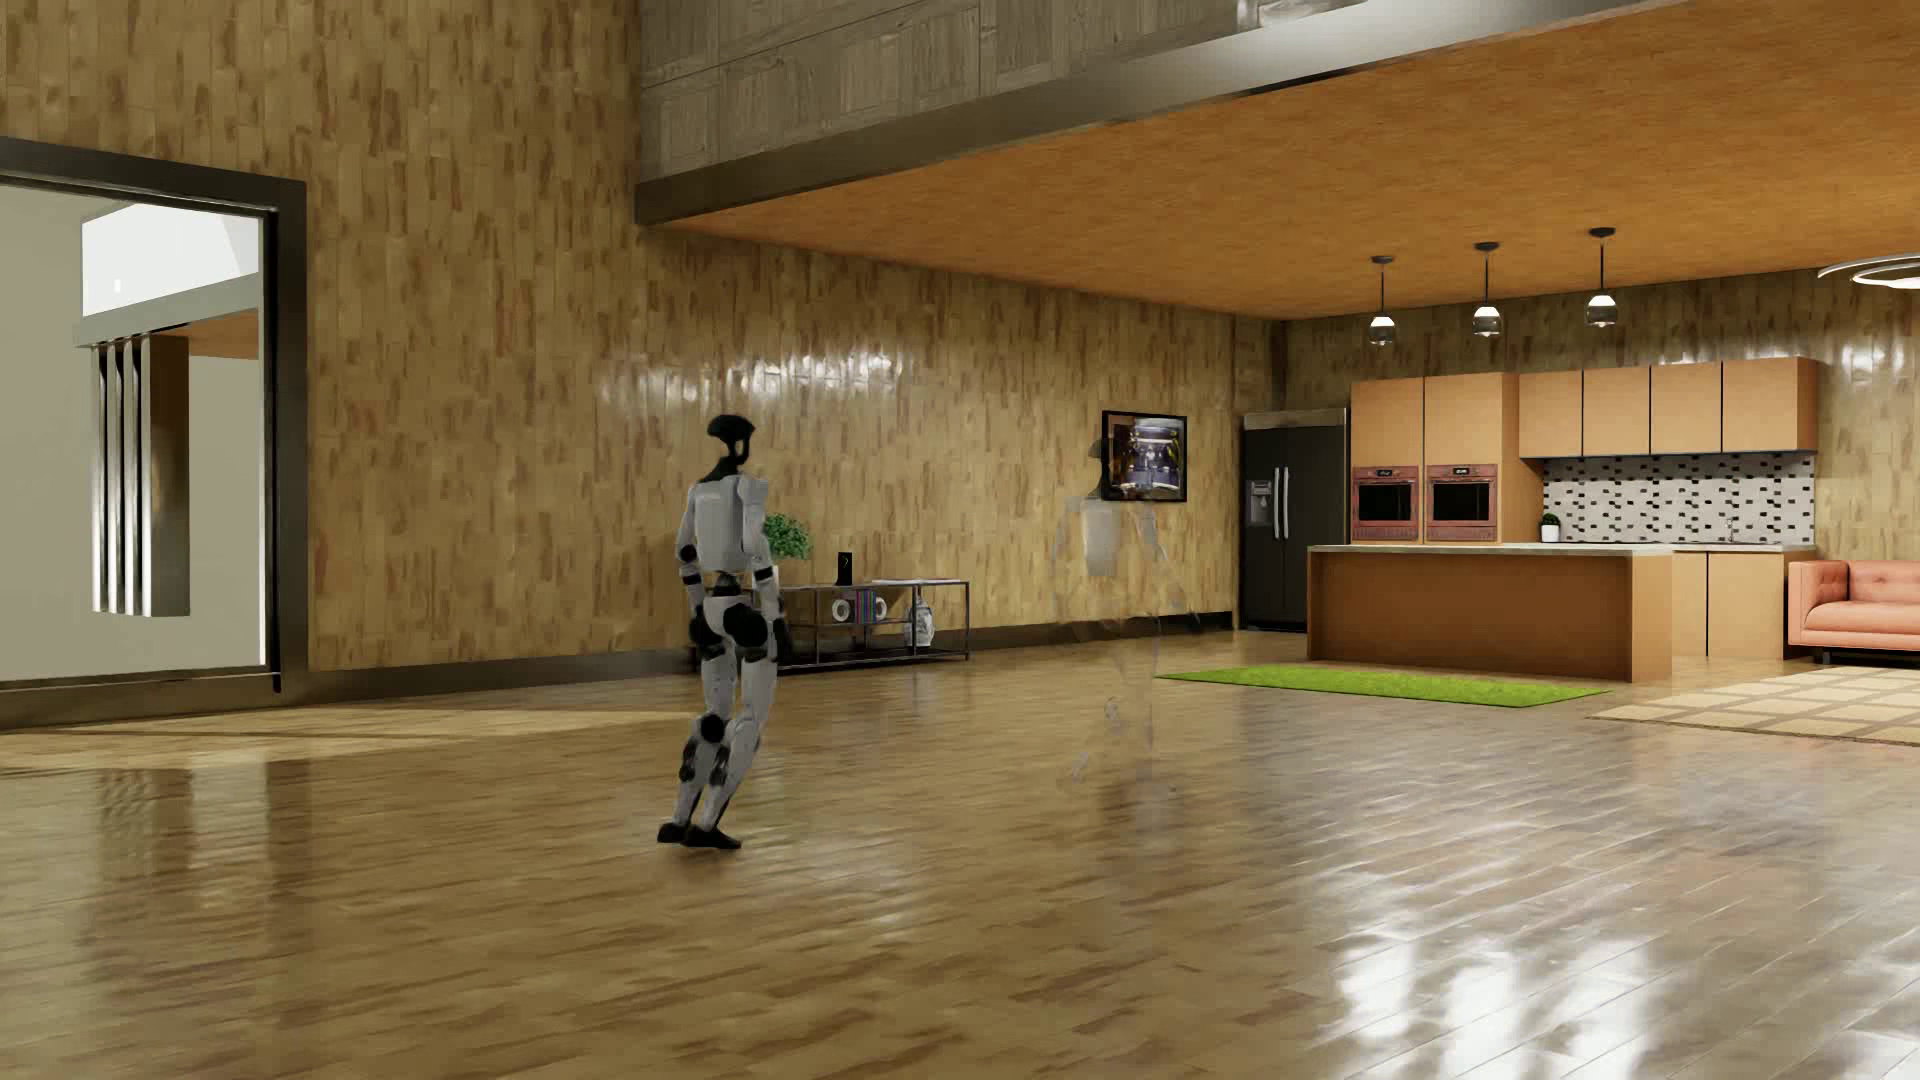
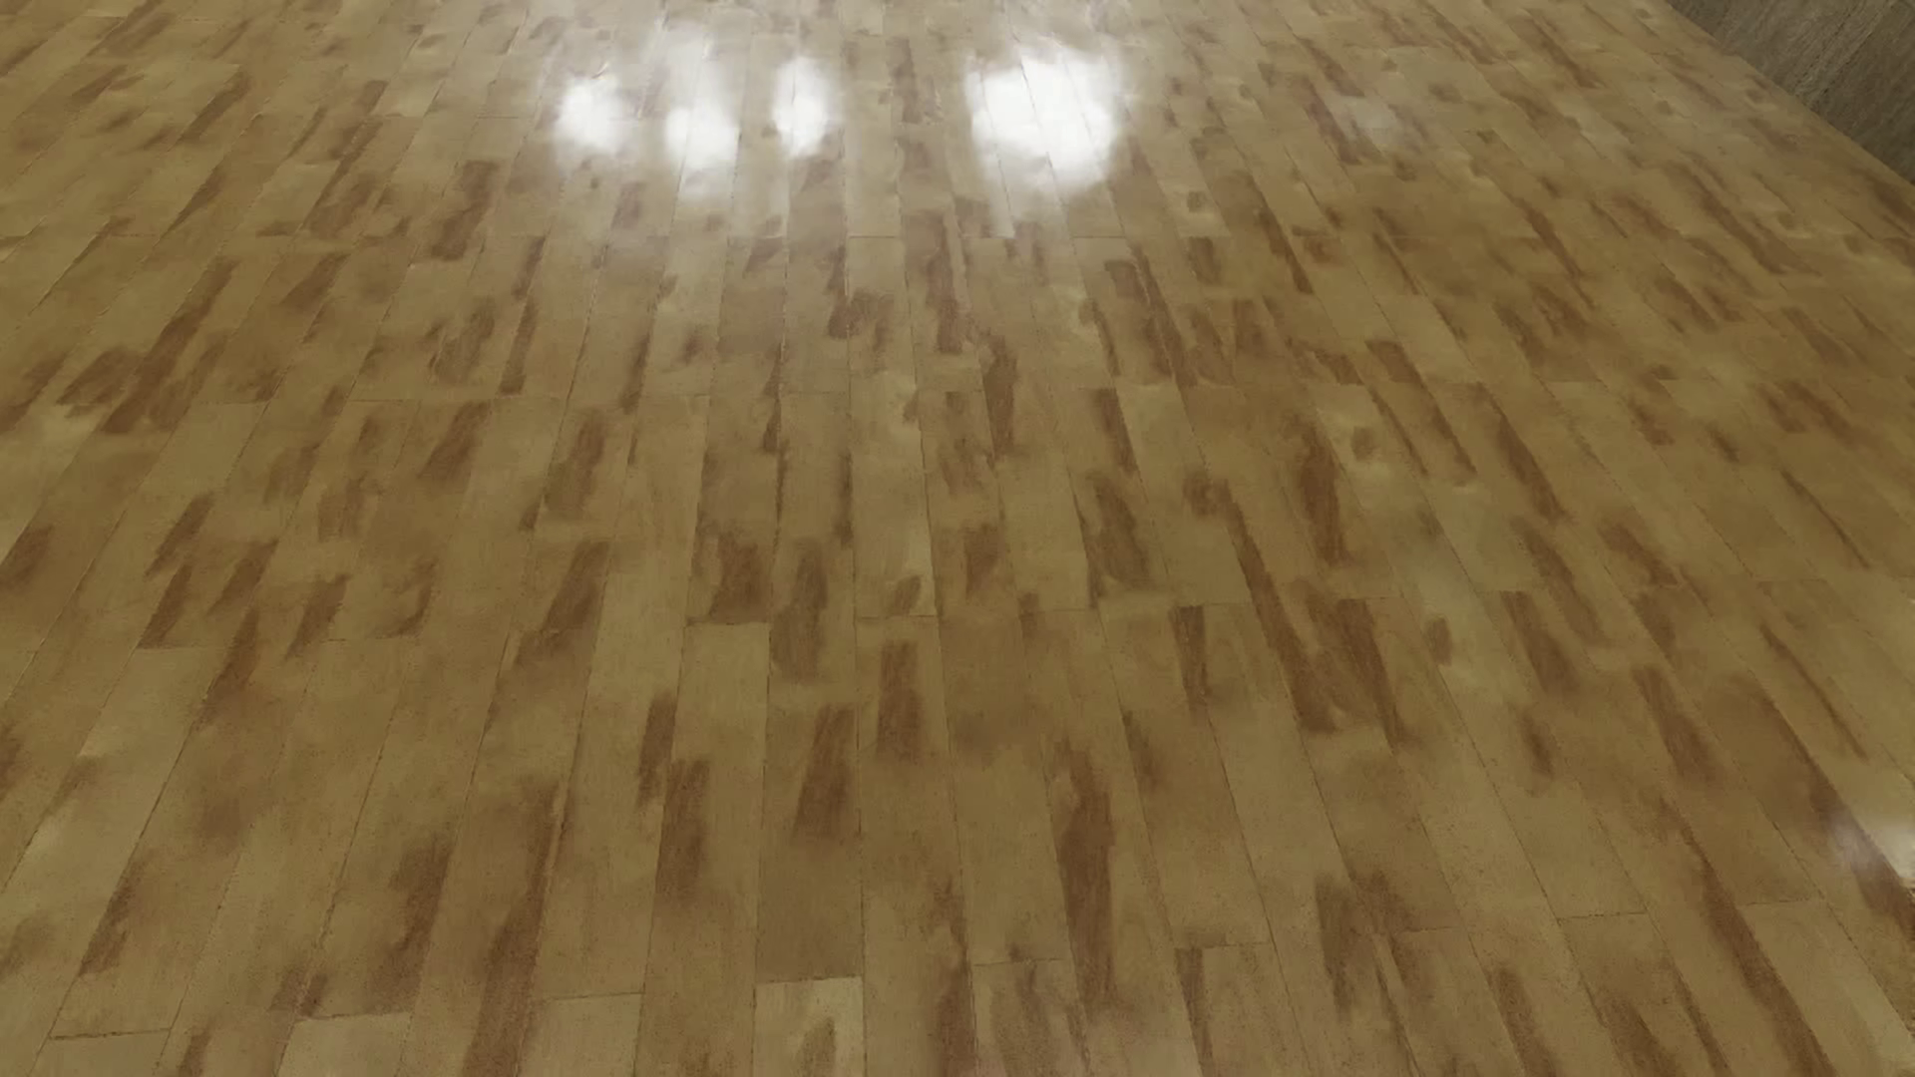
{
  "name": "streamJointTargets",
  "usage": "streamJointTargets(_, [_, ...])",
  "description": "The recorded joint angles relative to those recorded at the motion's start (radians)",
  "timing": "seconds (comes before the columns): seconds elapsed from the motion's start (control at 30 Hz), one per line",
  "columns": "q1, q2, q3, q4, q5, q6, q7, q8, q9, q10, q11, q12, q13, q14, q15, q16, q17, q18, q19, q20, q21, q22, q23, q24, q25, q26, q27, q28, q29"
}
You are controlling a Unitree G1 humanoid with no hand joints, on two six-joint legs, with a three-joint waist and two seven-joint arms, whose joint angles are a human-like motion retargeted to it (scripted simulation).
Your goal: Advance
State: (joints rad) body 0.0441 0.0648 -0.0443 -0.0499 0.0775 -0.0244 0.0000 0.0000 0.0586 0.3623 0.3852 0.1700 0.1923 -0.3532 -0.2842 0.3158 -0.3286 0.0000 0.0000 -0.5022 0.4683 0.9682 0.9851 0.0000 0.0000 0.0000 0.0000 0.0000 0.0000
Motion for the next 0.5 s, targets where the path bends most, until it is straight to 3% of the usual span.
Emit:
streamJointTargets(0.13, [-0.007, -0.042, -0.008, -0.016, -0.004, -0.001, 0.0, 0.0, -0.004, -0.006, 0.061, 0.019, 0.028, 0.005, -0.027, 0.006, -0.008, 0.0, 0.0, -0.019, -0.027, 0.037, -0.028, 0.0, 0.0, 0.0, 0.0, 0.0, 0.0])
streamJointTargets(0.2, [-0.001, -0.105, -0.024, -0.026, -0.005, -0.001, 0.0, 0.0, 0.011, 0.004, 0.176, 0.026, 0.039, 0.009, 0.011, 0.008, -0.015, 0.0, 0.0, -0.033, -0.04, 0.054, -0.034, 0.0, 0.0, 0.0, 0.0, 0.0, 0.0])
streamJointTargets(0.3, [0.029, -0.298, -0.059, -0.032, -0.018, 0.001, 0.0, 0.0, 0.05, 0.023, 0.535, 0.031, 0.052, -0.005, 0.182, 0.011, -0.02, 0.0, 0.0, -0.039, -0.056, 0.051, -0.022, 0.0, 0.0, 0.0, 0.0, 0.0, 0.0])
streamJointTargets(0.37, [0.051, -0.445, -0.094, -0.036, -0.028, -0.006, 0.0, 0.0, 0.071, 0.028, 0.754, 0.029, 0.074, -0.022, 0.178, 0.02, -0.016, 0.0, 0.0, -0.027, -0.064, 0.039, -0.014, 0.0, 0.0, 0.0, 0.0, 0.0, 0.0])
streamJointTargets(0.43, [0.072, -0.528, -0.136, -0.026, -0.038, -0.003, 0.0, 0.0, 0.085, 0.03, 0.737, 0.015, 0.112, -0.029, 0.128, 0.026, -0.009, 0.0, 0.0, -0.011, -0.062, 0.034, 0.007, 0.0, 0.0, 0.0, 0.0, 0.0, 0.0])
streamJointTargets(0.5, [0.096, -0.553, -0.151, -0.015, -0.032, 0.005, 0.0, 0.0, 0.091, 0.029, 0.523, -0.003, 0.151, -0.029, 0.129, 0.028, -0.003, 0.0, 0.0, 0.01, -0.031, 0.023, 0.049, 0.0, 0.0, 0.0, 0.0, 0.0, 0.0])
